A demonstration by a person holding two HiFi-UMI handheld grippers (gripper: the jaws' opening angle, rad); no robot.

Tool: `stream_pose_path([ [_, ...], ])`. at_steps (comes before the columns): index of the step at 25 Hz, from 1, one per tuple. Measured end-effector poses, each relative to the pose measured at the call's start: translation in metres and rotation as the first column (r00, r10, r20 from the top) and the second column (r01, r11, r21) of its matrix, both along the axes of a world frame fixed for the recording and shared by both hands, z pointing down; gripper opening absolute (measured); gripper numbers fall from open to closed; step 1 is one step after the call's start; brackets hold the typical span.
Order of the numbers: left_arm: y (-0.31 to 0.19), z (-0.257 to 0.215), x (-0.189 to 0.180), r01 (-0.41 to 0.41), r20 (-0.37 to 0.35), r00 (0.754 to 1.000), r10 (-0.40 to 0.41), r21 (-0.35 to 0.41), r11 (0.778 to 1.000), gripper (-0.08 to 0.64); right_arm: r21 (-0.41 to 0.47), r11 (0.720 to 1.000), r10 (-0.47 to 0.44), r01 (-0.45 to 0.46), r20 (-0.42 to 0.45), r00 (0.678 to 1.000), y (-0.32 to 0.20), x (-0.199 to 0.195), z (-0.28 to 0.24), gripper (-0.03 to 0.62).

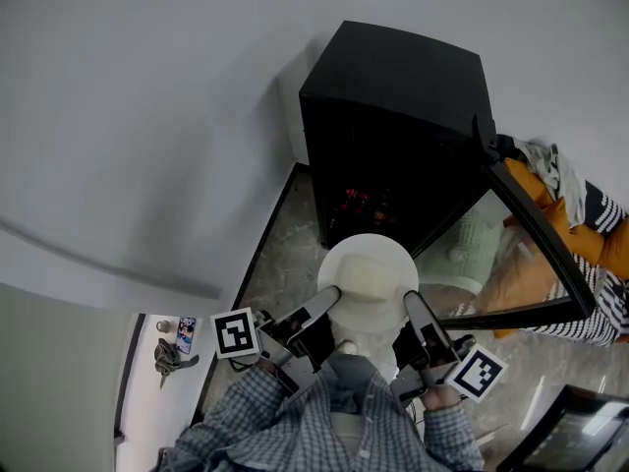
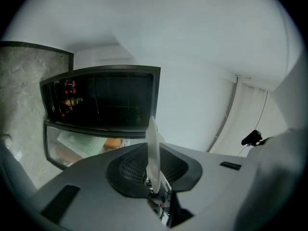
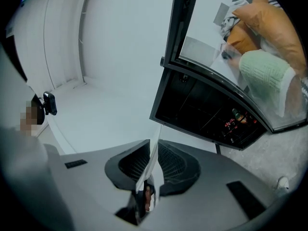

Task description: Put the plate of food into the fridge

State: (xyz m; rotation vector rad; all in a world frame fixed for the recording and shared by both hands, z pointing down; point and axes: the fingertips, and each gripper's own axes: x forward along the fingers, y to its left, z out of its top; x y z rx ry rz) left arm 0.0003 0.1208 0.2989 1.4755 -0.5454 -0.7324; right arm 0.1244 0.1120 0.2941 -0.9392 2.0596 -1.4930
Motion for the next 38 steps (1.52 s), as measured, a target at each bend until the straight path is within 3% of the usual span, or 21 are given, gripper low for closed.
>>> stream_pose_path([
  [10,-0.018,0.009,0.001,-0.012,0.028,1.000,0.013,-0.024,1.000,0.061,-0.018,1.000,0.002,-0.002,0.004,1.000,-0.017,0.002,0.011,0.058],
  [21,-0.061,0.018,-0.002,-0.094,0.051,0.994,0.095,-0.022,0.995,0.061,-0.054,0.997,0.061,-0.064,-0.052,0.997,-0.048,-0.003,0.024,0.058],
  [32,-0.111,0.033,-0.024,-0.136,0.043,0.990,0.138,-0.042,0.990,0.061,-0.081,0.989,0.117,-0.125,-0.103,0.988,-0.094,-0.025,0.036,0.058],
  [38,-0.131,0.045,-0.034,-0.151,0.001,0.989,0.151,-0.031,0.988,0.061,-0.092,0.980,0.166,-0.177,-0.113,0.980,-0.113,-0.040,0.048,0.058],
])
